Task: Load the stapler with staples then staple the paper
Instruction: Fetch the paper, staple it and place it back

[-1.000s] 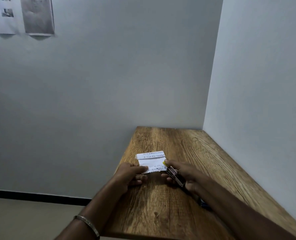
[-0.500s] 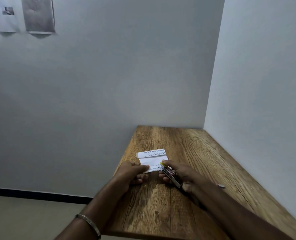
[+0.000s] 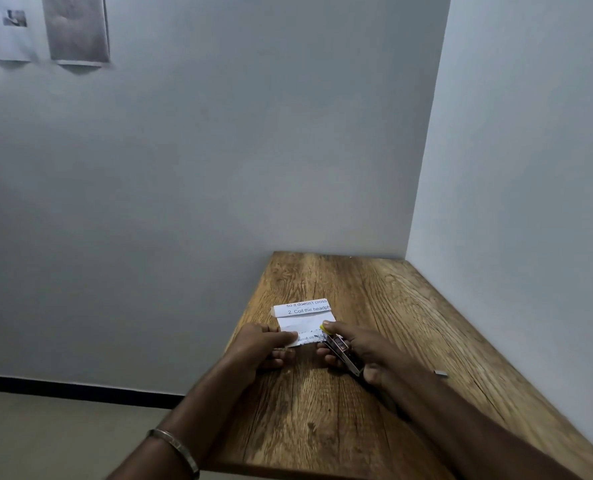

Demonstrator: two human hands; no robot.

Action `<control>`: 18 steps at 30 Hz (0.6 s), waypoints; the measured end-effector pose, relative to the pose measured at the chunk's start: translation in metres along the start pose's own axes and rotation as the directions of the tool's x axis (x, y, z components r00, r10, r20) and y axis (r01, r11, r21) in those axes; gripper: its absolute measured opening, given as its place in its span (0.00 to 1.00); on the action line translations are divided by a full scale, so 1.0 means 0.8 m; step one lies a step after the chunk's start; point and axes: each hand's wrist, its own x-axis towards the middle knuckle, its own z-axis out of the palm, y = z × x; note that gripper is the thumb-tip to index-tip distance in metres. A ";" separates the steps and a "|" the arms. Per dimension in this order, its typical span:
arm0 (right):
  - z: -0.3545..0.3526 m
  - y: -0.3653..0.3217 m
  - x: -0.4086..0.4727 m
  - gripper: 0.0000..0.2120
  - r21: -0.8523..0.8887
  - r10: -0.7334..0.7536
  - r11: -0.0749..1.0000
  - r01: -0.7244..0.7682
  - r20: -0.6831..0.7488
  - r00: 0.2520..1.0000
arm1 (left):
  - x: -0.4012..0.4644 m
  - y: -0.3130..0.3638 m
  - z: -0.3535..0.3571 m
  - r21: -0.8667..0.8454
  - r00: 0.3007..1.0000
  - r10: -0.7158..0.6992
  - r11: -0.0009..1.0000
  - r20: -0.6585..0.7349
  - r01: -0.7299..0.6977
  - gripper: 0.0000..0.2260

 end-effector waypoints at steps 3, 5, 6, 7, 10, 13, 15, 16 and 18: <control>0.003 0.001 -0.002 0.12 0.045 -0.014 0.999 0.015 -0.022 1.000 | 0.000 -0.001 0.001 0.013 1.000 0.011 1.000 0.000 -0.011 0.10; 0.004 0.001 -0.002 0.11 0.096 -0.023 0.995 0.026 -0.029 0.999 | 0.001 -0.002 0.001 0.018 1.000 0.014 1.000 -0.006 -0.014 0.10; 0.005 0.001 -0.002 0.11 0.110 -0.022 0.994 0.025 -0.029 0.999 | 0.001 -0.001 0.001 0.019 1.000 0.014 1.000 -0.008 -0.013 0.10; 0.005 0.001 -0.003 0.11 0.114 -0.018 0.993 0.021 -0.028 0.999 | 0.001 -0.001 0.001 0.018 1.000 0.011 1.000 -0.009 -0.011 0.10; 0.005 0.000 -0.004 0.11 0.107 -0.009 0.994 0.012 -0.026 1.000 | 0.000 0.000 0.001 0.021 1.000 0.009 1.000 -0.005 -0.009 0.11; 0.004 0.000 -0.005 0.11 0.102 -0.017 0.995 0.020 -0.030 0.999 | -0.001 0.000 0.001 0.030 1.000 0.013 0.999 -0.009 -0.013 0.12; 0.004 0.000 -0.005 0.12 0.101 -0.021 0.995 0.024 -0.035 0.999 | -0.001 0.000 0.002 0.033 1.000 0.020 0.999 -0.012 -0.020 0.12; 0.004 0.000 -0.005 0.11 0.102 -0.021 0.994 0.025 -0.037 0.999 | -0.002 -0.001 0.002 0.033 1.000 0.024 0.999 -0.010 -0.023 0.12; 0.005 0.000 -0.006 0.11 0.101 -0.020 0.995 0.024 -0.039 0.999 | -0.003 -0.001 0.003 0.035 1.000 0.029 0.999 -0.004 -0.029 0.10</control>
